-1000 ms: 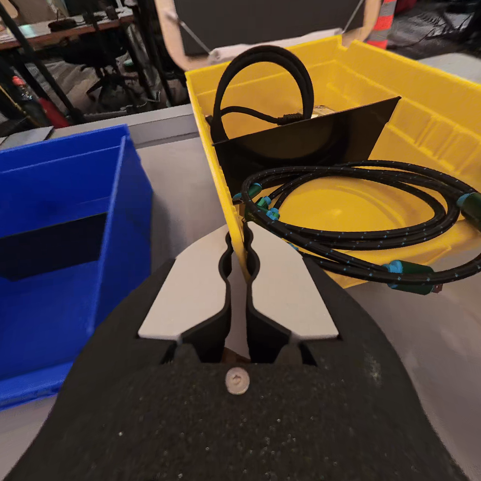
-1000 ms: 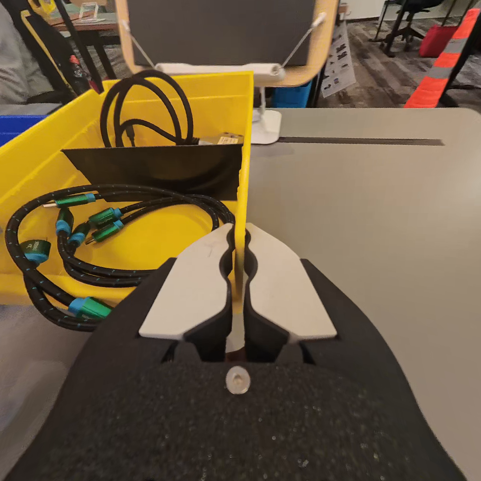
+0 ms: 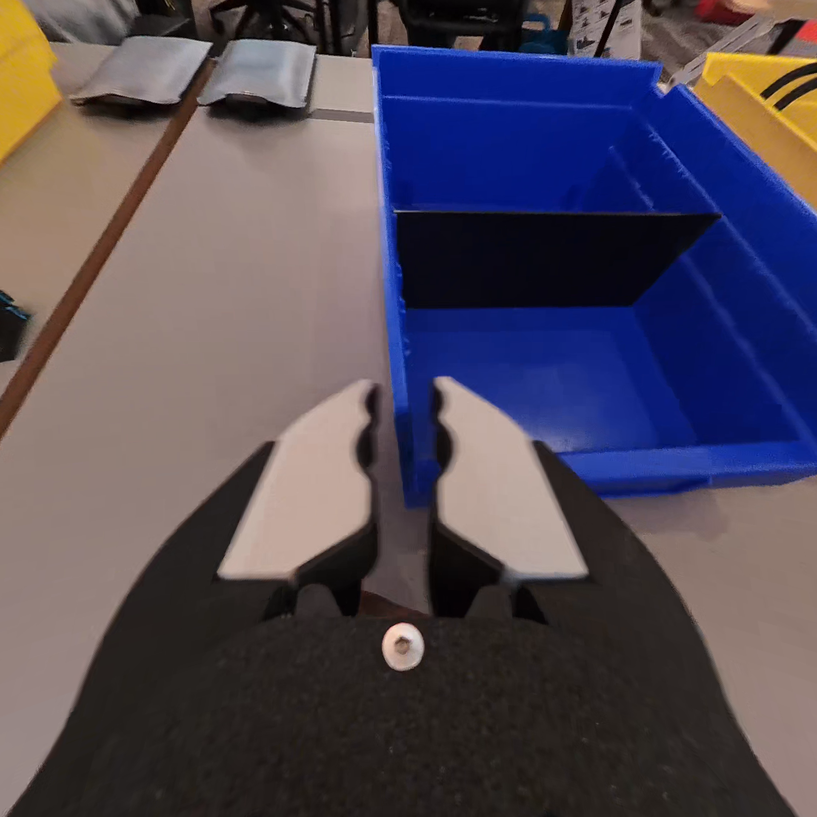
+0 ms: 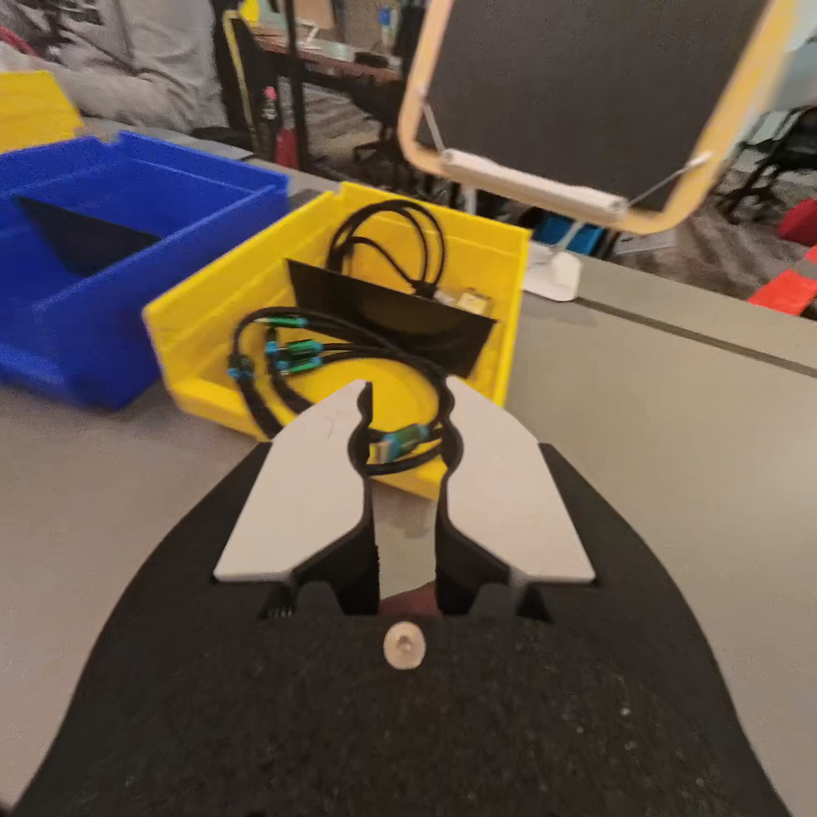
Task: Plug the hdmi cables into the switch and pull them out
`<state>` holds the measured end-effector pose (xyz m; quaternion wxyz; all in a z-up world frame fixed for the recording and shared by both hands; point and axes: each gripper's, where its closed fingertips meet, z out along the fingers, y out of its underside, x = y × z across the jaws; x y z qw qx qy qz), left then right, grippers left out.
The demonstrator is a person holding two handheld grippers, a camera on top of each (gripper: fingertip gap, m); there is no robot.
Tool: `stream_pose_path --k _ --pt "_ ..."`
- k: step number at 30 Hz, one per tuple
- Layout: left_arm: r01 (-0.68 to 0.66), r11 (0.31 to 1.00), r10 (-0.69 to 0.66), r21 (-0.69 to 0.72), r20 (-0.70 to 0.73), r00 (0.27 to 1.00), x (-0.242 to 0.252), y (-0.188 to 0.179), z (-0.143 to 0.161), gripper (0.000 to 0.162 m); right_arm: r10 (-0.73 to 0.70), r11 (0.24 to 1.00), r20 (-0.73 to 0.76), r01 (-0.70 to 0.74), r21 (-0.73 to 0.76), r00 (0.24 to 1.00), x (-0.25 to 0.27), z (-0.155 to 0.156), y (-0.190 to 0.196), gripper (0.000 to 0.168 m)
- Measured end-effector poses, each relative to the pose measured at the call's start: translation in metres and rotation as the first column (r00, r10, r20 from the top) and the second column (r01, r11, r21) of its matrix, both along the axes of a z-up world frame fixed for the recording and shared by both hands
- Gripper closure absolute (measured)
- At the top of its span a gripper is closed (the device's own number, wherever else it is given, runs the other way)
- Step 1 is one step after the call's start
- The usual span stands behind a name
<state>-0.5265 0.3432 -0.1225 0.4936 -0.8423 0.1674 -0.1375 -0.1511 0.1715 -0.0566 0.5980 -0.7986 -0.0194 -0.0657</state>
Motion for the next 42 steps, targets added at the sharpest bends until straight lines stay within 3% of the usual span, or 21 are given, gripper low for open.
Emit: stream_pose_path --k 1,3,6,11,13,14,18,23,27,31,34,37,42 --pt "-0.002 1.0 0.002 -0.007 0.009 1.0 0.0 0.001 -0.001 0.159 0.076 0.996 -0.058 -0.079 -0.039 0.995 -0.031 -0.005 -0.002 0.141" --pt "-0.019 1.0 0.019 -0.01 0.035 0.999 -0.002 -0.007 -0.001 0.159 0.252 0.954 -0.181 -0.275 -0.118 0.951 -0.097 -0.022 -0.003 0.133" --pt "-0.058 0.998 0.058 0.01 0.02 0.998 -0.007 -0.037 -0.001 0.158 0.336 0.91 -0.273 -0.385 -0.152 0.901 -0.158 -0.04 0.007 0.126" --pt "-0.093 0.996 0.093 -0.006 0.003 0.996 -0.012 -0.095 -0.001 0.158 0.303 0.919 -0.31 -0.362 -0.153 0.901 -0.207 -0.059 0.037 0.124" --pt "-0.11 0.994 0.11 -0.002 0.011 0.994 -0.015 -0.112 -0.001 0.157 0.195 0.941 -0.265 -0.257 -0.221 0.944 -0.204 -0.075 0.042 0.155" --pt "-0.116 0.993 0.116 0.006 0.013 0.993 -0.016 -0.12 0.0 0.157 0.176 0.949 -0.241 -0.23 -0.218 0.955 -0.202 -0.075 0.043 0.159" --pt "-0.176 0.98 0.174 0.096 0.032 0.984 -0.019 -0.15 0.024 0.157 0.175 0.967 -0.125 -0.195 -0.165 0.977 -0.201 -0.053 0.029 0.165" --pt "-0.169 0.953 0.16 0.251 0.057 0.985 -0.005 -0.181 0.098 0.155 0.245 0.968 -0.151 -0.249 -0.011 0.958 -0.192 0.01 0.008 0.165" --pt "-0.063 0.921 0.066 0.385 0.006 0.998 0.055 -0.188 0.16 0.155 0.197 0.969 -0.093 -0.179 0.169 0.976 -0.135 0.083 -0.013 0.165" --pt "0.096 0.926 -0.12 0.366 0.045 0.992 0.175 -0.175 0.171 0.155 0.003 0.968 -0.022 0.002 0.252 1.0 -0.023 0.116 -0.036 0.165" --pt "0.231 0.904 -0.244 0.36 -0.009 0.97 0.29 -0.177 0.164 0.156 -0.142 0.964 -0.043 0.148 0.223 0.989 0.085 0.109 -0.062 0.165" --pt "0.364 0.898 -0.337 0.246 -0.146 0.93 0.405 -0.187 0.129 0.154 -0.263 0.951 -0.001 0.26 0.167 0.965 0.194 0.089 -0.092 0.165" --pt "0.445 0.879 -0.424 0.169 -0.146 0.894 0.551 -0.197 0.069 0.154 -0.305 0.951 -0.103 0.308 0.009 0.947 0.341 0.016 -0.115 0.164"
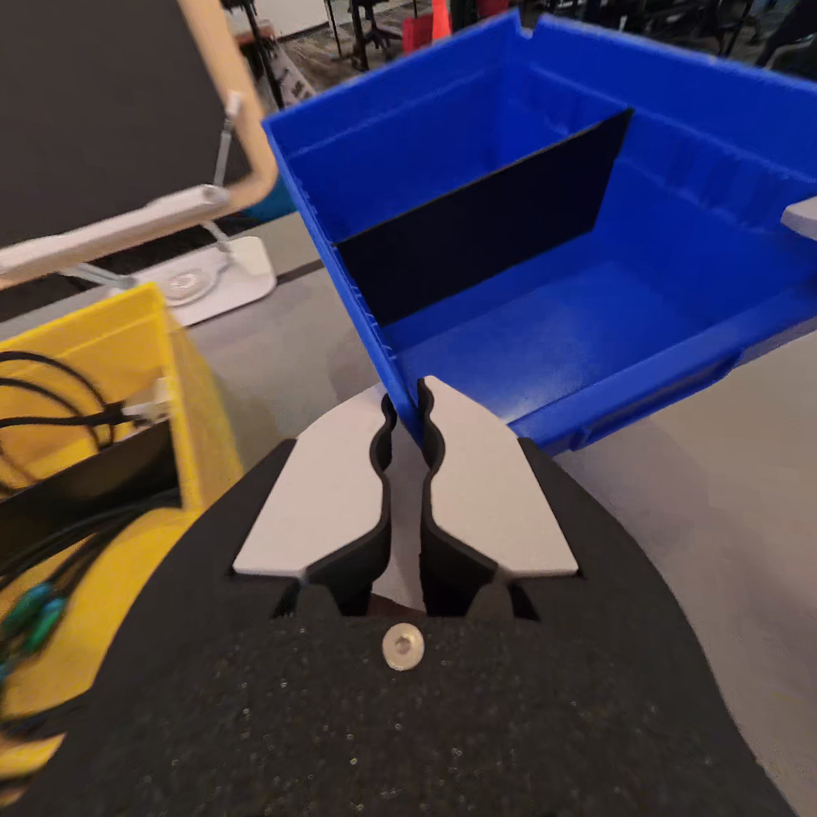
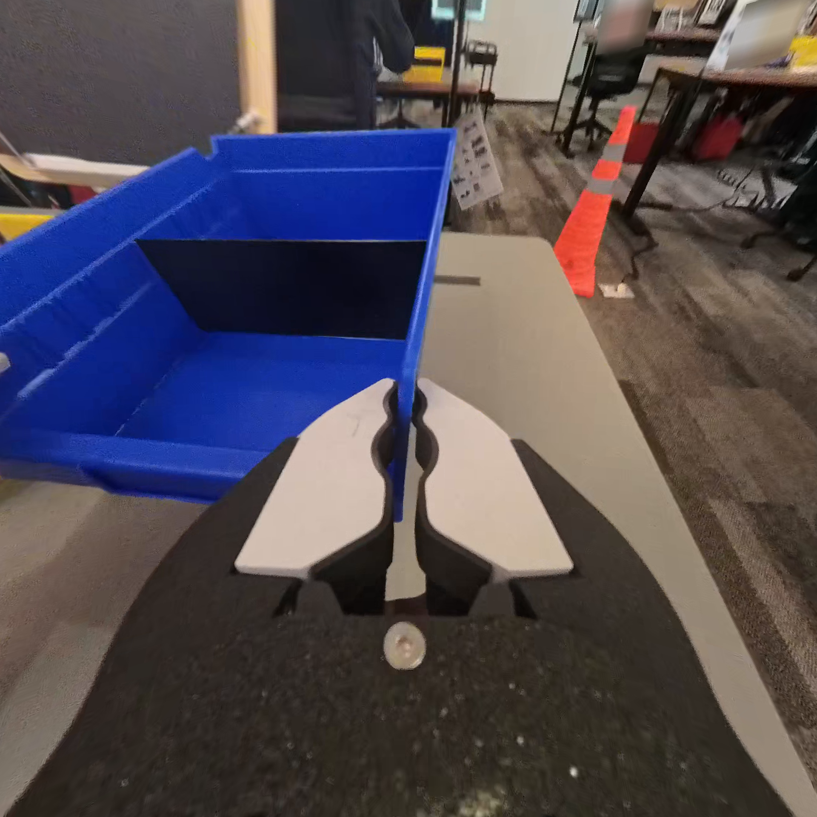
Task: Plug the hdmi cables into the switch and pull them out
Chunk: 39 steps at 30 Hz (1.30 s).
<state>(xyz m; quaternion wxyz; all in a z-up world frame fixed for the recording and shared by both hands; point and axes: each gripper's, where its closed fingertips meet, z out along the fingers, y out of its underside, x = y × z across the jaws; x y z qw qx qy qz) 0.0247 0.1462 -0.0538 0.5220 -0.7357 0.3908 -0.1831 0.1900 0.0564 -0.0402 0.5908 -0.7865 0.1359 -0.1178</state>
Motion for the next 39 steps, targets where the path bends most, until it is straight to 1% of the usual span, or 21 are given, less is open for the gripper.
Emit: stream_pose_path --k 4,6,7,9,11,12,14,16,18,20,22,25,27,29,30,32,33,36,37,38,39 --pt "-0.009 0.999 0.009 -0.049 0.004 1.0 0.051 -0.003 -0.04 0.154 0.019 1.0 -0.077 -0.019 -0.002 0.997 0.056 -0.045 0.0 0.164" --pt "0.009 0.999 -0.009 -0.052 0.001 1.0 0.065 -0.006 -0.054 0.153 -0.005 1.0 -0.026 0.005 -0.002 1.0 0.074 -0.06 -0.001 0.164" --pt "0.007 0.999 -0.008 -0.048 -0.018 1.0 0.068 -0.007 -0.061 0.153 -0.003 1.0 -0.02 0.002 -0.031 1.0 0.078 -0.069 -0.001 0.164" --pt "0.023 0.998 -0.024 -0.065 -0.005 1.0 0.072 -0.01 -0.07 0.152 0.009 0.995 -0.092 -0.019 -0.102 0.996 0.082 -0.09 -0.002 0.164" --pt "0.026 0.995 -0.024 -0.092 0.022 0.999 0.072 -0.012 -0.069 0.152 0.033 0.997 -0.167 -0.045 -0.068 0.985 0.081 -0.09 -0.001 0.164" --pt "0.029 0.994 -0.027 -0.109 0.021 0.999 0.072 -0.013 -0.069 0.152 0.037 0.996 -0.171 -0.051 -0.077 0.985 0.081 -0.09 -0.001 0.164" --pt "0.037 0.992 -0.037 -0.121 0.005 0.999 0.069 -0.014 -0.066 0.148 0.032 0.991 -0.119 -0.047 -0.125 0.992 0.082 -0.091 -0.003 0.163" --pt "0.054 0.994 -0.055 -0.095 -0.013 0.998 0.053 -0.017 -0.055 0.129 0.012 0.985 -0.025 -0.016 -0.169 1.0 0.083 -0.086 -0.01 0.154" --pt "0.096 0.991 -0.096 -0.098 0.005 0.995 0.025 -0.027 -0.04 0.123 -0.022 0.975 0.055 0.034 -0.221 0.998 0.081 -0.078 -0.025 0.146" --pt "0.106 0.988 -0.105 -0.115 0.018 0.994 -0.019 -0.031 -0.029 0.121 -0.055 0.971 0.093 0.075 -0.229 0.994 0.07 -0.061 -0.037 0.139" --pt "0.067 0.992 -0.063 -0.108 0.044 0.997 -0.075 -0.025 -0.018 0.118 -0.055 0.98 0.073 0.068 -0.187 0.996 0.043 -0.04 -0.038 0.139" --pt "-0.072 0.994 0.076 -0.076 0.044 0.996 -0.173 0.006 -0.015 0.112 0.122 0.985 -0.009 -0.122 -0.123 0.992 -0.045 -0.025 -0.013 0.127" --pt "-0.209 0.975 0.211 -0.077 0.01 0.978 -0.235 0.034 -0.026 0.113 0.252 0.952 -0.108 -0.266 -0.154 0.962 -0.12 -0.04 0.008 0.127" --pt "-0.31 0.945 0.31 -0.101 -0.013 0.951 -0.282 0.058 -0.039 0.117 0.411 0.867 -0.245 -0.459 -0.192 0.878 -0.21 -0.066 0.026 0.116" --pt "-0.347 0.932 0.346 -0.104 -0.024 0.938 -0.298 0.069 -0.044 0.117 0.454 0.842 -0.249 -0.504 -0.194 0.855 -0.243 -0.074 0.036 0.115" --pt "-0.382 0.919 0.38 -0.098 -0.044 0.924 -0.318 0.088 -0.054 0.117 0.454 0.852 -0.184 -0.485 -0.197 0.872 -0.278 -0.08 0.062 0.12" --pt "-0.38 0.919 0.377 -0.105 -0.049 0.925 -0.321 0.095 -0.058 0.117 0.445 0.864 -0.164 -0.47 -0.179 0.88 -0.288 -0.078 0.077 0.118" --pt "-0.325 0.932 0.325 -0.16 -0.026 0.945 -0.313 0.114 -0.071 0.117 0.366 0.906 -0.183 -0.394 -0.155 0.913 -0.295 -0.072 0.116 0.113" --pt "-0.317 0.933 0.32 -0.169 -0.011 0.947 -0.311 0.122 -0.073 0.121 0.349 0.908 -0.202 -0.383 -0.167 0.915 -0.296 -0.073 0.127 0.109" --pt "-0.31 0.933 0.317 -0.182 0.006 0.949 -0.309 0.129 -0.074 0.133 0.335 0.91 -0.223 -0.376 -0.177 0.916 -0.298 -0.075 0.138 0.112" --pt "-0.278 0.937 0.288 -0.211 0.02 0.957 -0.304 0.131 -0.075 0.137 0.319 0.913 -0.229 -0.363 -0.185 0.92 -0.298 -0.078 0.148 0.122"
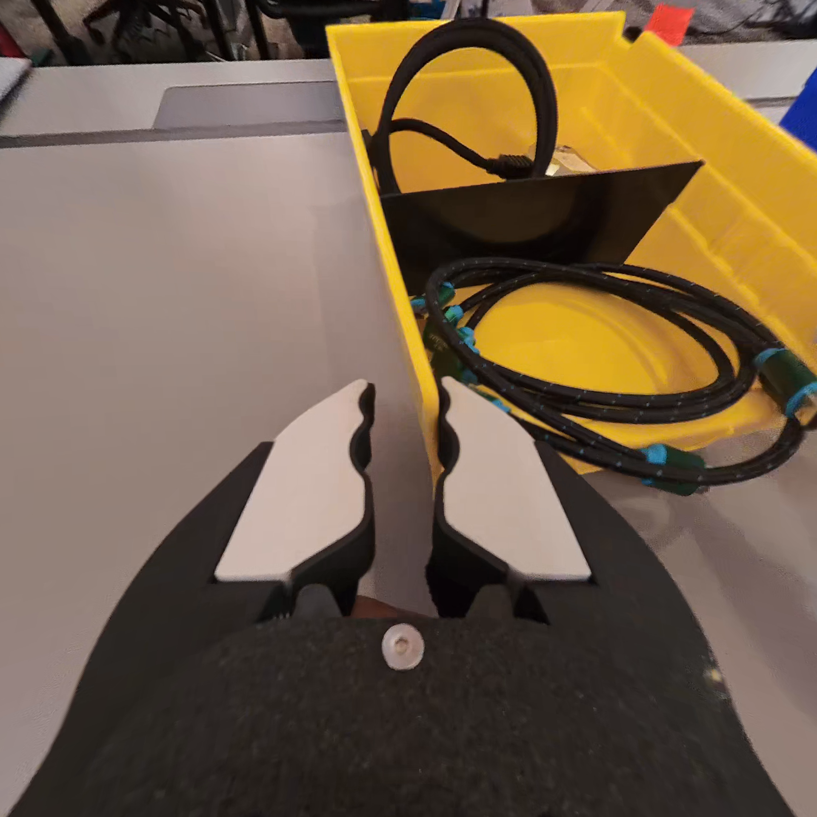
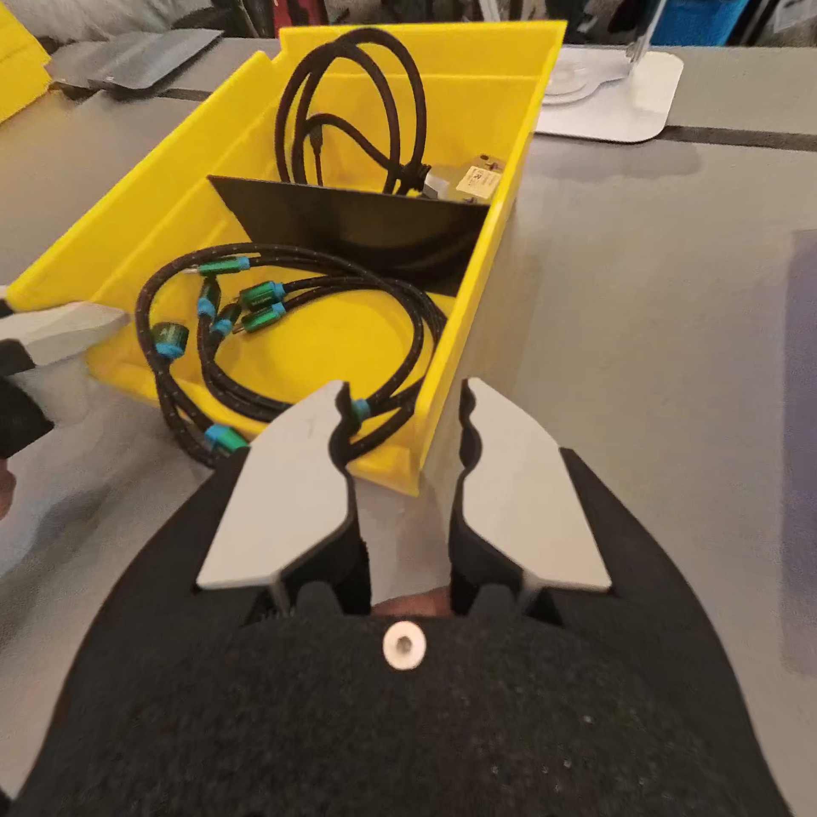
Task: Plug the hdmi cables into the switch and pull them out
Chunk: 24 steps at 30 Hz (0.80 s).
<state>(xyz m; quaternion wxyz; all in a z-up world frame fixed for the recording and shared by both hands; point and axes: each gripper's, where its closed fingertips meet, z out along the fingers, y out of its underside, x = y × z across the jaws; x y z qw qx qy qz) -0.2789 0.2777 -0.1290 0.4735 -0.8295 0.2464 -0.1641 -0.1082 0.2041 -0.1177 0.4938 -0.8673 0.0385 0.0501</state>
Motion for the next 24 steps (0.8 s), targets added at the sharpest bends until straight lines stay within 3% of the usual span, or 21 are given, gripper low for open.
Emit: stream_pose_path --k 1,2,4,7,10,14,18,21,24 --pt "0.027 0.999 -0.027 -0.017 0.006 1.0 0.004 0.001 -0.001 0.154 -0.025 1.0 0.024 0.026 -0.015 0.999 0.003 -0.004 0.009 0.14" --pt "0.033 0.999 -0.033 -0.01 -0.014 0.999 0.004 0.003 -0.001 0.156 -0.09 0.994 0.076 0.094 -0.049 0.993 0.012 -0.011 0.014 0.158" --pt "0.052 0.999 -0.051 0.013 -0.056 0.997 0.002 0.004 0.0 0.156 -0.148 0.986 0.13 0.156 -0.057 0.98 0.016 -0.012 0.019 0.163" --pt "0.034 0.997 -0.03 0.063 -0.063 0.998 -0.013 0.01 0.015 0.157 -0.213 0.976 0.217 0.219 -0.004 0.953 0.004 -0.003 0.019 0.164" --pt "-0.01 0.985 0.02 0.173 -0.058 0.998 -0.048 0.027 0.043 0.159 -0.193 0.981 0.182 0.194 0.012 0.964 -0.034 0.008 0.024 0.162" --pt "-0.109 0.978 0.113 0.177 -0.016 0.993 -0.118 0.046 0.051 0.159 -0.151 0.987 0.193 0.137 0.083 0.969 -0.101 0.021 0.045 0.161" --pt "-0.15 0.973 0.16 0.174 -0.043 0.986 -0.185 0.06 0.045 0.159 -0.125 0.989 0.181 0.11 0.095 0.975 -0.164 0.019 0.067 0.162" --pt "-0.153 0.987 0.155 0.054 -0.037 0.987 -0.226 0.07 0.015 0.159 -0.089 0.994 0.206 0.072 0.088 0.974 -0.206 0.007 0.079 0.161" --pt "-0.17 0.985 0.167 0.021 0.115 0.979 -0.248 0.077 0.001 0.158 -0.025 0.997 0.252 0.005 0.078 0.967 -0.234 -0.006 0.09 0.157"
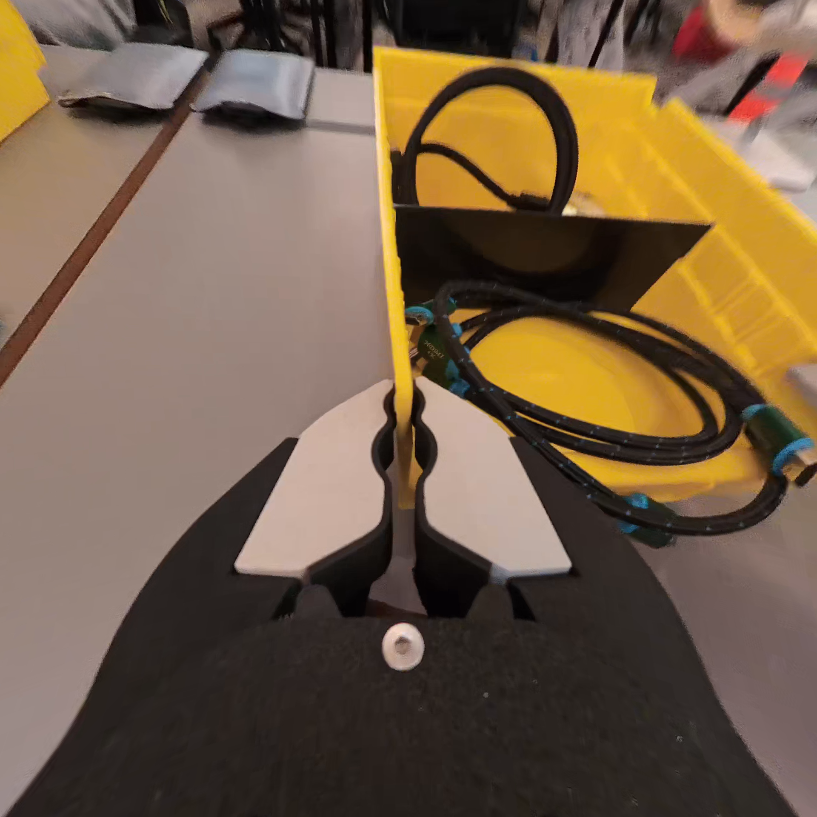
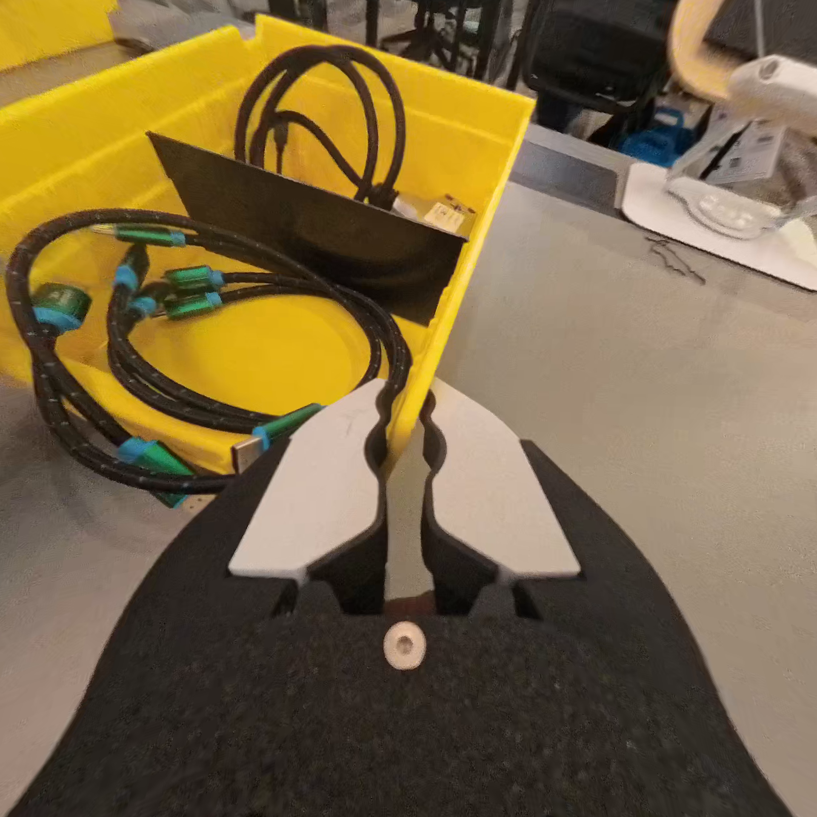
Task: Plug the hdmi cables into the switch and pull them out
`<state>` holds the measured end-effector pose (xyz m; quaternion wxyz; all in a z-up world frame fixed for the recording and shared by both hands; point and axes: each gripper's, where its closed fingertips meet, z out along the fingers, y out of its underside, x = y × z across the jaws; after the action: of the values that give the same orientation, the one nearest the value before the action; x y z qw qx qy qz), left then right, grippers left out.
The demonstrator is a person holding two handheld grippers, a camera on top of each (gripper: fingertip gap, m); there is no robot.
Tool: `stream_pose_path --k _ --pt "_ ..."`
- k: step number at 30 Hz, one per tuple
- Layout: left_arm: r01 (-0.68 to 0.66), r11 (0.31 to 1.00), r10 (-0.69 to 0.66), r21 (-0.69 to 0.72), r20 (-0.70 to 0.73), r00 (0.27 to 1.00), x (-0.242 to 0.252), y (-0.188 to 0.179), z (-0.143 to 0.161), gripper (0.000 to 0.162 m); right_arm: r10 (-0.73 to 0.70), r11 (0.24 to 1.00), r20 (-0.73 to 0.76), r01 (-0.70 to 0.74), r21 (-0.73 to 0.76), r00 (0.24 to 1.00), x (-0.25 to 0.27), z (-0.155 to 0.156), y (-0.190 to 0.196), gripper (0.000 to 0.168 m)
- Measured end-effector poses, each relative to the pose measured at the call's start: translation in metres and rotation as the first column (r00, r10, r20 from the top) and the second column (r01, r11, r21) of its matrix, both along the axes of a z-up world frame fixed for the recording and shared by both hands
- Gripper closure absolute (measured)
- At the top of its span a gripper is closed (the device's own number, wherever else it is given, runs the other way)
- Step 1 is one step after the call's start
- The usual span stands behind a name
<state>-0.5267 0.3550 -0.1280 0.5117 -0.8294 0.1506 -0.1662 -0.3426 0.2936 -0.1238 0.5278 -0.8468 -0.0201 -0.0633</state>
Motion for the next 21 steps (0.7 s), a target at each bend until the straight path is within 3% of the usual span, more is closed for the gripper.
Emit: stream_pose_path --k 4,6,8,10,12,14,18,21 --pt "0.009 0.999 -0.008 -0.038 0.044 0.999 -0.006 -0.004 0.008 0.154 0.089 0.993 -0.113 -0.096 -0.064 0.99 -0.01 -0.001 -0.004 0.154" --pt "-0.031 0.999 0.031 0.005 0.03 0.999 -0.015 -0.006 0.027 0.133 0.173 0.974 -0.131 -0.19 -0.127 0.976 -0.013 -0.002 -0.021 0.145" --pt "-0.115 0.991 0.114 0.074 0.029 0.993 -0.033 -0.01 0.057 0.125 0.279 0.928 -0.152 -0.307 -0.211 0.948 -0.008 -0.003 -0.053 0.131" --pt "-0.179 0.971 0.166 0.161 0.086 0.982 -0.042 -0.018 0.092 0.124 0.411 0.875 -0.207 -0.448 -0.185 0.888 0.008 0.007 -0.086 0.127" --pt "-0.142 0.971 0.115 0.193 0.145 0.983 -0.022 -0.036 0.111 0.12 0.506 0.849 -0.209 -0.526 -0.052 0.837 0.046 0.022 -0.108 0.121" --pt "-0.039 0.989 0.015 0.145 0.162 0.987 0.023 -0.063 0.1 0.115 0.514 0.856 -0.166 -0.515 0.043 0.841 0.097 0.029 -0.122 0.12" --pt "0.263 0.965 -0.259 0.008 0.215 0.942 0.146 -0.14 0.043 0.116 0.324 0.945 0.005 -0.324 -0.035 0.946 0.224 -0.008 -0.163 0.119" --pt "0.425 0.905 -0.417 -0.003 0.19 0.889 0.215 -0.182 0.028 0.119 0.278 0.96 -0.054 -0.276 0.049 0.959 0.275 -0.012 -0.207 0.123"
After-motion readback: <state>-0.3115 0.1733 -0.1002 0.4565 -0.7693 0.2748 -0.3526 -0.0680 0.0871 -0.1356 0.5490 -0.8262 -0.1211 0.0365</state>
